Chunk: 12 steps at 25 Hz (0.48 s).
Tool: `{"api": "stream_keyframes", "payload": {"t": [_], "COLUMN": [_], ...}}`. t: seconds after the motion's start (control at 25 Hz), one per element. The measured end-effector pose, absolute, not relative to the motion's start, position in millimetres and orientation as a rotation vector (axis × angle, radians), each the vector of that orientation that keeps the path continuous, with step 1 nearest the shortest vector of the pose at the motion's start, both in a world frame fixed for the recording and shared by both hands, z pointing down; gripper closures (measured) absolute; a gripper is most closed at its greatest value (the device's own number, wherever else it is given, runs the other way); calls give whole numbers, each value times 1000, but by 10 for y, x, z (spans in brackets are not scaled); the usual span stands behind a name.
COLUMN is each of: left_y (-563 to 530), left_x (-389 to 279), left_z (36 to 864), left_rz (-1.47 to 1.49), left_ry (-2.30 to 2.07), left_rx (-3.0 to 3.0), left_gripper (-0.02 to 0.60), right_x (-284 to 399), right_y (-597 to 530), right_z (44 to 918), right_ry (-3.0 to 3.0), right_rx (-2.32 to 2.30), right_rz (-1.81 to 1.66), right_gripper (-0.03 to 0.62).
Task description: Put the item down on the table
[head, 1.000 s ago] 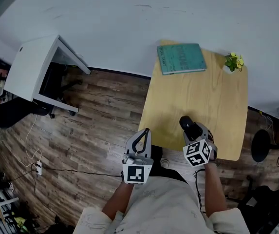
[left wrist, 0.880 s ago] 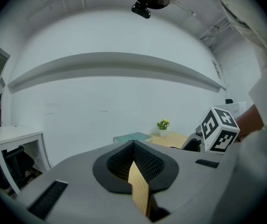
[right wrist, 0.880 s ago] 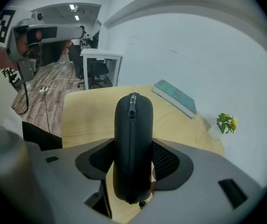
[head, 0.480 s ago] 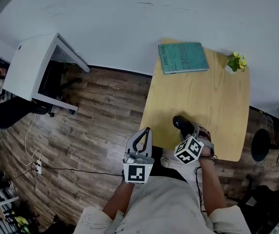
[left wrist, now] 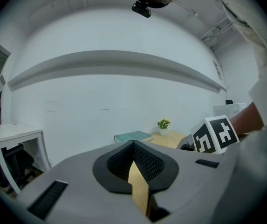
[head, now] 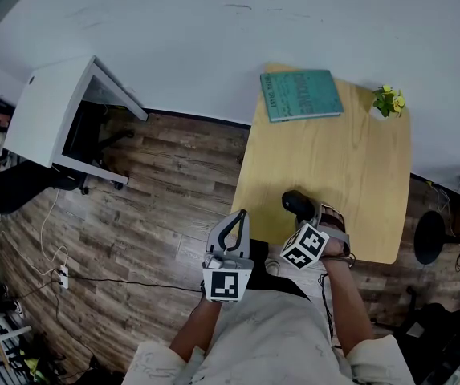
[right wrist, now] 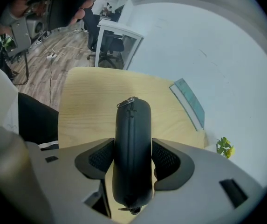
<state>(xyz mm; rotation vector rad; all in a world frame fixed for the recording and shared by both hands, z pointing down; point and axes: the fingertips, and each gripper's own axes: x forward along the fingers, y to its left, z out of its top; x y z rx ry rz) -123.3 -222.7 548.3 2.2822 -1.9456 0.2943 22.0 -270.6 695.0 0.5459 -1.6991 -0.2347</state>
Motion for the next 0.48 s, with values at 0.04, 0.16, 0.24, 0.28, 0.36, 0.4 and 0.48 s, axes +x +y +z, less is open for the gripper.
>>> {"api": "stream_keyframes", "payload": {"t": [0.04,0.16,0.24,0.28,0.36,0.4,0.48], "left_y": [-2221,-2199,-2181,-2173,-2148,-2130,-2091], "left_x": [-1240,-1256,-1251,-1245,-1234,-1229,-1223], "left_z": [5483,5472,5466,5461,5442,5431,5406], "left_rz": [293,282,282,283,283,279,270], "left_ry": [-1944,-1948,-1948,-1949,-1950,-1951,-1953], "left_rx": [2281,2282,2284,2284,2289,2292,2300], "left_gripper": [574,574,574,574,574,574,574], "right_x": [208,181,163,153,145,145,142], "right_y": [-2702,-2668,-2627,-2607,-2561,-2538,-2497], "right_z": [6938,6904,6879,6862,6823,6798,6733], "right_ry": [-1706,-1723,-1751,-1770,-1796,-1803,-1818], "right_rx": [546,540,540,544,551,556,573], "right_rz": [-231,-237,-219,-205,-184,-181,-183], "right_gripper": [323,284,278,275,270,269,269]}}
